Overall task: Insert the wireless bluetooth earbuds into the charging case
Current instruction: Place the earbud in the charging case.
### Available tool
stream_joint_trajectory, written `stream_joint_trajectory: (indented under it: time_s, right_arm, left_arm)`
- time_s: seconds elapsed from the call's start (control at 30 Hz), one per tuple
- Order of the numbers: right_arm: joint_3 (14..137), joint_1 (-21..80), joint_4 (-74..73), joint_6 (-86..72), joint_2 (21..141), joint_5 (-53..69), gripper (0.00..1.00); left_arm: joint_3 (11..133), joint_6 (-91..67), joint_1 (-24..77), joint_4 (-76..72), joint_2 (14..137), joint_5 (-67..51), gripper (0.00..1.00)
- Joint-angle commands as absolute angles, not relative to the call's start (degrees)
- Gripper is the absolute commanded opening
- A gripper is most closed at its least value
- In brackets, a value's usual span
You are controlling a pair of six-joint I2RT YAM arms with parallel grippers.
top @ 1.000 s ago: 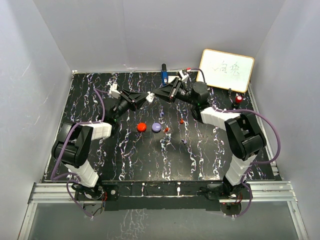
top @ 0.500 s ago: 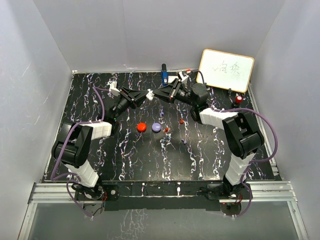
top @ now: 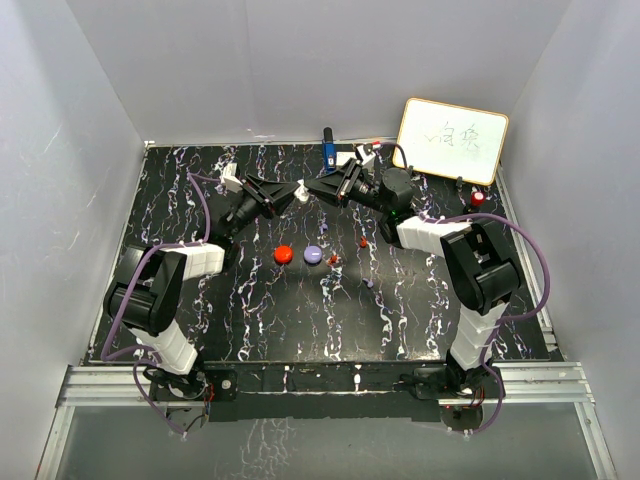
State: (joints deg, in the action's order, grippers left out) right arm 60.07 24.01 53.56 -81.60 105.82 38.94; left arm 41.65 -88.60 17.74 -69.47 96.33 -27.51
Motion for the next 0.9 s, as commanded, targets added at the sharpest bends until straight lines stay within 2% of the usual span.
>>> stream_joint_trajectory:
  time_s: [0.0,0.87]
  right_arm:
    - [60.49,24.45,58.10,-81.91,105.41,37.87,0.00]
    - [58.65,24.40,56.19,-76.29,103.81,37.05,0.00]
  left_arm:
    - [42.51,-88.85,18.26,-73.10,96.23,-28.47,0.00]
    - [42.70,-89.12,18.32,-72.85,95.28,-28.45,0.00]
